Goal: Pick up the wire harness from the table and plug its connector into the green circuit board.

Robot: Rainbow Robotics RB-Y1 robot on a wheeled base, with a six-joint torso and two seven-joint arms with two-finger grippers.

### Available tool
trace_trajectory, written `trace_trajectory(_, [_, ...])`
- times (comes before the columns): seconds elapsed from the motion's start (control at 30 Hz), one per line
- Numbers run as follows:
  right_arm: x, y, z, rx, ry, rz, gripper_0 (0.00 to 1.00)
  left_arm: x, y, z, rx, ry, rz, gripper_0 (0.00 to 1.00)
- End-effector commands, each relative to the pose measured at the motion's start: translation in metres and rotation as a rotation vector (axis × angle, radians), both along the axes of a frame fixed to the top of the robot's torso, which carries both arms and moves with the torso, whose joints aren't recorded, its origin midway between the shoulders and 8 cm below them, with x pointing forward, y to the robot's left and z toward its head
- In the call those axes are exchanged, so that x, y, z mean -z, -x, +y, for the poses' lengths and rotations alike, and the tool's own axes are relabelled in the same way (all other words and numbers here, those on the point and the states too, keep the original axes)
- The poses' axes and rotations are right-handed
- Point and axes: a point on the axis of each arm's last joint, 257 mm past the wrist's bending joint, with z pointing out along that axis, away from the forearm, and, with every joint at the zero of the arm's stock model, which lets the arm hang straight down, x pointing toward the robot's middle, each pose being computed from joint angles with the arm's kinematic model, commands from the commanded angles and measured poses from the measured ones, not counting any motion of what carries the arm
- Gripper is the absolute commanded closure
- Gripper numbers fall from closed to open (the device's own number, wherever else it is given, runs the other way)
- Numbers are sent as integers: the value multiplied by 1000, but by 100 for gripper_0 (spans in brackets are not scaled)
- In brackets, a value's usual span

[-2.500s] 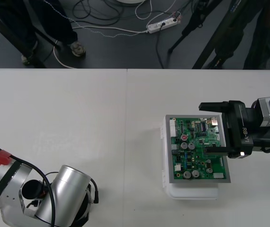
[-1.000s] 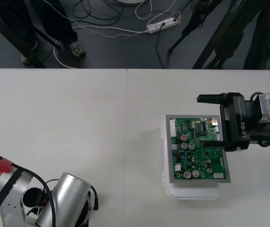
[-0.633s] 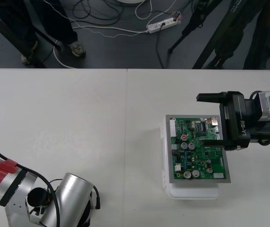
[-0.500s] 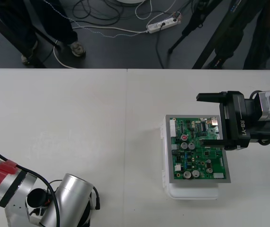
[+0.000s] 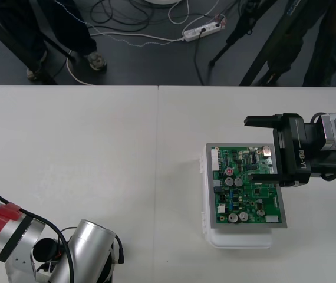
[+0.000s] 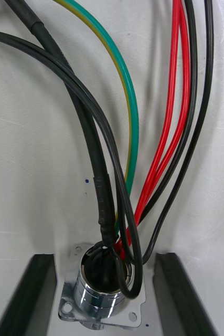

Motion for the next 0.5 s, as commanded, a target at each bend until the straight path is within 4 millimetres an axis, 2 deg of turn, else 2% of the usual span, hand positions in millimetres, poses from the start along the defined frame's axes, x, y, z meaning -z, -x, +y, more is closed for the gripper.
trace_trajectory(0.03, [-14, -4, -1, 0, -7, 1, 0, 3, 12, 7, -84, -1, 1, 100])
trace_trajectory(0.3, [-14, -4, 0, 0, -6, 5, 0, 1, 12, 1, -107, 18, -2, 100])
trace_trajectory(0.5, [-15, -4, 0, -1, -7, 6, 0, -15, 3, -3, -161, 50, -17, 100])
